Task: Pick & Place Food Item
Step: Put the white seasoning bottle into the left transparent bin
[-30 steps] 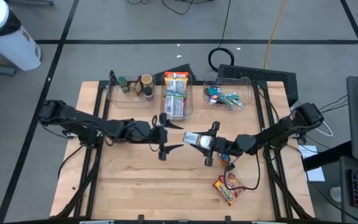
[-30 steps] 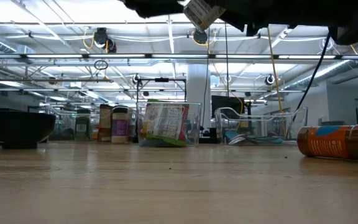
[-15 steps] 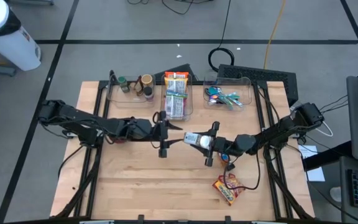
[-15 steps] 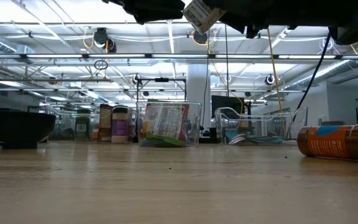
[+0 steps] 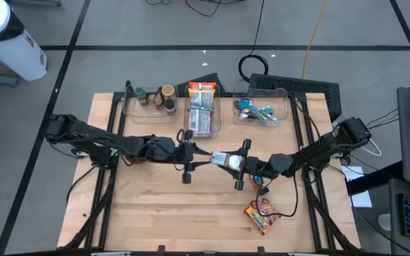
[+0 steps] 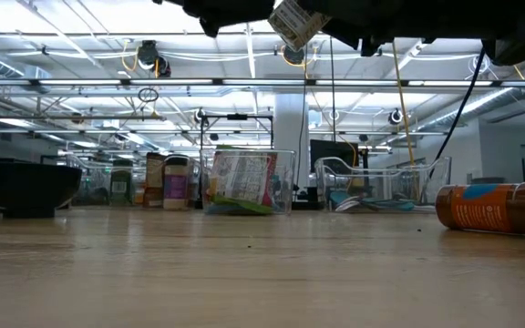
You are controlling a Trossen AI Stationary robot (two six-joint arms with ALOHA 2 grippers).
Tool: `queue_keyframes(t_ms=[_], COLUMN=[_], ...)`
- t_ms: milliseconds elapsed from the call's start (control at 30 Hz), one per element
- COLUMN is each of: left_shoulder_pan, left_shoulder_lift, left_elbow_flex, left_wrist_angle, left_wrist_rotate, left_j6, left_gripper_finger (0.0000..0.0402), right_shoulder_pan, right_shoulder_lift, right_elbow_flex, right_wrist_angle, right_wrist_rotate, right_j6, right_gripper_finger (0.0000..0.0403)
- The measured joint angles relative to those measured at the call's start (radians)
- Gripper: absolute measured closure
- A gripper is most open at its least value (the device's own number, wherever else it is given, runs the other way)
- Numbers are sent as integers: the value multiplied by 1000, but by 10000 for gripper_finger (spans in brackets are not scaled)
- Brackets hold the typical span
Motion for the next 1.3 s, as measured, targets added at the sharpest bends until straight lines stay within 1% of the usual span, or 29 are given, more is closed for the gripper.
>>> queue_keyframes(t_ms=[267, 333, 533, 767, 967, 1067, 1167, 1300], left_shoulder_pan=[-1, 0, 1, 1, 1, 1, 1, 1], left_shoulder_lift=[114, 126, 115, 69, 19, 8, 4, 4], left_elbow_flex=[0, 0, 0, 0, 0, 0, 0, 0], left_wrist_angle=[61, 68, 69, 48, 25, 32, 33, 45], left_wrist_rotate=[-1, -1, 0, 0, 2, 23, 53, 69], left_j6=[-7, -6, 10, 105, 107, 96, 95, 75], left_gripper_finger=[268, 268, 268, 268, 267, 266, 249, 204], right_shoulder_pan=[0, 0, 0, -1, -2, -5, -6, -6], right_shoulder_lift=[1, 1, 0, 0, 0, 0, 0, 0], right_elbow_flex=[7, 7, 8, 11, 11, 11, 11, 11], right_wrist_angle=[-13, -19, -20, -31, -42, -47, -46, -46], right_wrist_rotate=[4, 3, 1, -4, -6, -6, -5, -5], right_j6=[-1, -1, -3, 0, 21, 29, 33, 34], right_gripper_finger=[208, 209, 209, 209, 209, 209, 209, 209])
